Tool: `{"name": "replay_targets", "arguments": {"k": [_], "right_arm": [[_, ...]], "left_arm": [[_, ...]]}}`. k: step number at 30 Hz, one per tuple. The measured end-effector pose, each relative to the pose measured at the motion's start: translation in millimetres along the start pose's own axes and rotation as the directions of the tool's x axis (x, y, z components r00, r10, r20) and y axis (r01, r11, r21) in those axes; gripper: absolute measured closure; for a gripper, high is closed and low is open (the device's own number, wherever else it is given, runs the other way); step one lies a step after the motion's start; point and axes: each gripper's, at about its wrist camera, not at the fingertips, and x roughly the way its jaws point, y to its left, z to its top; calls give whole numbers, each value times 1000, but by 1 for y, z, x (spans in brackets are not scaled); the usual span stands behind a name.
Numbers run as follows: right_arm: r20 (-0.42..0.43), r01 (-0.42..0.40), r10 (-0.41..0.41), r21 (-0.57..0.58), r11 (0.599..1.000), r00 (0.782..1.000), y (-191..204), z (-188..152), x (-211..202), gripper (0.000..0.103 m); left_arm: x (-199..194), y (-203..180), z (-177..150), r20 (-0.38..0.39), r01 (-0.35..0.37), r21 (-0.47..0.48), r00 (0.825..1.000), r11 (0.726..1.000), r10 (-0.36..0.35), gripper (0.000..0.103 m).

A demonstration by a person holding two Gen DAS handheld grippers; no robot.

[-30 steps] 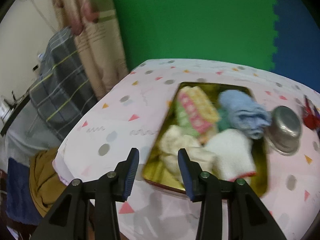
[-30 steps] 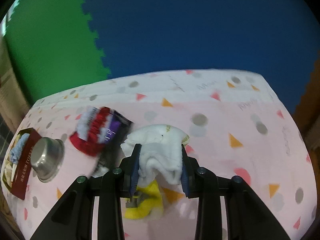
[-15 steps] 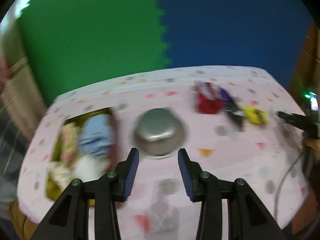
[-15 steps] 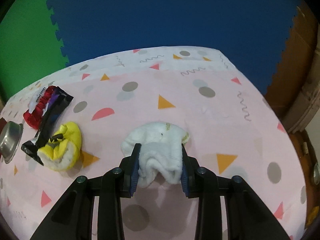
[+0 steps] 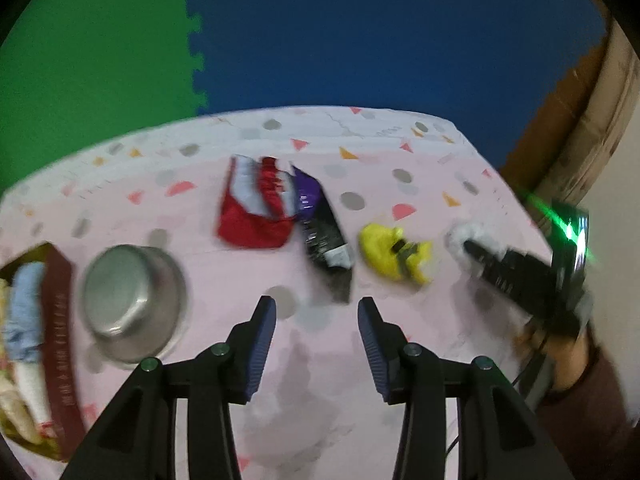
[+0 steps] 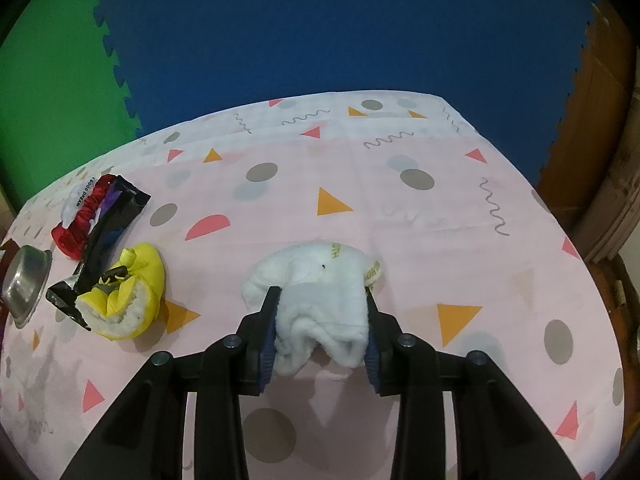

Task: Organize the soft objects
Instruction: 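Lift the white sock with the right gripper while the left moves to the snack bag, then grasp and lift the black-and-purple snack bag with the left gripper while the right holds the sock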

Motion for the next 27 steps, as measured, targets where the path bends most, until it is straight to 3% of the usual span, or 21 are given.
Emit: {"name": "replay_targets", "arguments": {"k": [2, 12, 18, 22, 23, 27], "right_arm": [[-1, 0, 0, -2, 1000, 1000, 1, 0, 0, 68], [-5, -8, 8, -2, 1000, 1000, 1, 0, 0, 65], [-9, -12, 12, -2, 1000, 1000, 1, 1, 1, 63], [-10, -17, 17, 1, 1000, 1000, 1, 1, 2, 63], [-11, -20, 20, 3, 1000, 1000, 1, 1, 2, 63], [-11, -29, 29, 7, 1000, 1000, -1, 1, 2, 62]], "left_arm": [[16, -2, 12, -25, 38, -28, 999, 999, -39, 59], [81, 1, 43, -100, 43, -135, 993, 990, -57, 56], [109, 4, 53, -125, -37, -147, 992, 988, 19, 56], [121, 7, 51, -161, -34, -162, 987, 986, 8, 57], [122, 7, 49, -167, -25, -162, 986, 986, -2, 63], [117, 1, 45, -157, -28, -113, 988, 993, 10, 66]]}}
